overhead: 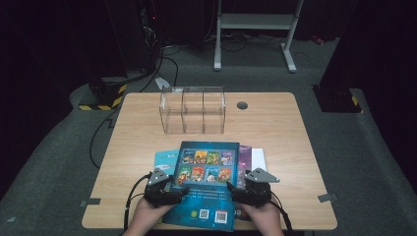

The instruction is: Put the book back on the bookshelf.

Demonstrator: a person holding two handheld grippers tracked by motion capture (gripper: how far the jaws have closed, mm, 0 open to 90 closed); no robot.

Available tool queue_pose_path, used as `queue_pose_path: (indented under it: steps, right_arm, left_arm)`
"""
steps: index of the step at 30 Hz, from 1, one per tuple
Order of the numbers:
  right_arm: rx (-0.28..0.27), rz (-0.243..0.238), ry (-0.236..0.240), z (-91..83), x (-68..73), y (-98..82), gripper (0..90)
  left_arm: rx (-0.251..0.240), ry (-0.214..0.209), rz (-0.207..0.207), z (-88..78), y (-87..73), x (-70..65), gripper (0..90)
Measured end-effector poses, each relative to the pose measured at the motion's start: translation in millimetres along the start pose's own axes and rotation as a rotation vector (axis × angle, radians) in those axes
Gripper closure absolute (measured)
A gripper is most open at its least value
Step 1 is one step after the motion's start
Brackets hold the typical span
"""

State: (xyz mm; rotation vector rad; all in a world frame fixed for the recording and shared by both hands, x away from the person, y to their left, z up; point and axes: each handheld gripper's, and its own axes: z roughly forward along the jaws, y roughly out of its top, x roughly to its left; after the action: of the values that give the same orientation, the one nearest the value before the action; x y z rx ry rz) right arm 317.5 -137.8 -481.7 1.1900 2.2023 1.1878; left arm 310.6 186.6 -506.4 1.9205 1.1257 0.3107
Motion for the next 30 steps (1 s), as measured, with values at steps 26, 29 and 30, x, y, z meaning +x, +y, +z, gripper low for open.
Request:
queue_pose_path:
  steps: [26, 29, 30]
  right_arm:
    - [0.004, 0.083, -0.006, -8.6, -11.7, -6.7, 13.1]
    - [0.002, 0.086, -0.009, -11.5, -16.1, -7.9, 13.0]
    - [0.002, 0.094, -0.014, -12.7, -16.5, -8.4, 13.0]
  left_arm:
    - [-0.011, -0.028, 0.026, 19.7, 14.2, -30.5, 17.5]
    - [-0.018, -0.034, 0.028, 22.8, 15.8, -34.5, 17.6]
    - [-0.018, -0.034, 0.028, 22.8, 15.8, -34.5, 17.7]
